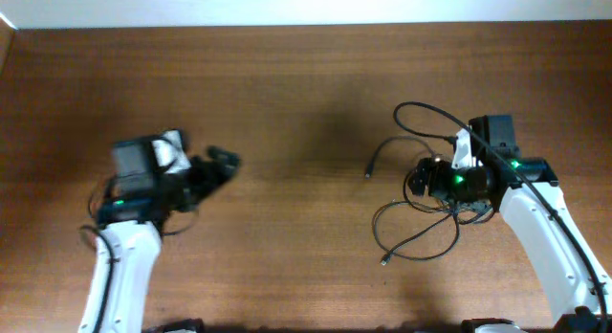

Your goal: Untangle cables

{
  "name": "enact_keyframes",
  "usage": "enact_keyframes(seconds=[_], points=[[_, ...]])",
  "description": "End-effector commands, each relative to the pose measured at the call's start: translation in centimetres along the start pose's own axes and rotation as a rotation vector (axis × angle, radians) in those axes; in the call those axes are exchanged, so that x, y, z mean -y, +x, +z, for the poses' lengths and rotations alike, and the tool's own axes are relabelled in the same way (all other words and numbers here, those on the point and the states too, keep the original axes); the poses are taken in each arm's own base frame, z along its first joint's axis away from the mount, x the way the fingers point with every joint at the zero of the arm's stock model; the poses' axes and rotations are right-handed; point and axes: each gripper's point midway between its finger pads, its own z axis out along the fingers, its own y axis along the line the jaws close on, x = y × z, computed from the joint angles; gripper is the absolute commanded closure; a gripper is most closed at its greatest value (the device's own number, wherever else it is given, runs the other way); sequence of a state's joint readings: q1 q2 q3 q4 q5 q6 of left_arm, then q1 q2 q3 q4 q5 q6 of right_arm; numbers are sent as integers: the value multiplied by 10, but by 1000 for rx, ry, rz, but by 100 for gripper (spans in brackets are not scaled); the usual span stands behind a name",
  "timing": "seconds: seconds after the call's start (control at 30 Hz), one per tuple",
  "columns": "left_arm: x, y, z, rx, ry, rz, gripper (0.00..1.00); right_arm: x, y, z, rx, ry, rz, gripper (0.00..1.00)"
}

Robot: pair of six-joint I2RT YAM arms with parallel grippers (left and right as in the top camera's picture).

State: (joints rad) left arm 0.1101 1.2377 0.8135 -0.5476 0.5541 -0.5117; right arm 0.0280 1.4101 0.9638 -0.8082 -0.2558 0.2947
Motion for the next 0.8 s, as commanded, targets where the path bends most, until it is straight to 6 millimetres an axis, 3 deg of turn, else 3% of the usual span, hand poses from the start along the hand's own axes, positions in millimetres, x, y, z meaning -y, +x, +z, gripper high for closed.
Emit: enact_keyframes(seconds=[0.0,0.03,0.07,0.1,0.2,0.27,0.3,0.33,0.4,0.47,0.5,0.57,0.63,0.77], points=[[40,33,20,-53,-3,208,0,4,-9,28,-7,4,-22,20],[46,39,25,-51,-18,250,1,5,-9,41,-32,-3,-16,29],[48,44,29,-47,-46,285,1,3,-7,55,-66,-28,-9,33],[49,47,30,-46,-58,304,1,1,-5,71,-98,-58,0,35],[54,54,32,-63,-49,320,1,8,-8,95,-108,-51,3,39],[54,54,32,-62,-50,290,1,-2,-8,101,-120,-115,4,92],[54,54,32,-61,-50,277,1,-18,-14,93,-112,-196,-19,96],[54,54,32,-61,-51,278,1,-40,-23,78,-94,-300,-56,96],[53,55,32,-63,-52,278,1,-93,-46,24,-23,-538,-131,96],[53,55,33,-64,-51,280,1,-121,-58,-18,51,-638,-204,96],[54,54,33,-58,-46,302,1,-140,-63,-49,115,-671,-269,96],[64,52,36,-41,5,408,1,-168,-62,-95,214,-705,-376,96],[95,66,38,-62,205,593,1,-187,-53,-124,294,-694,-447,96],[109,86,45,-62,359,638,1,-197,-44,-163,390,-706,-508,96]])
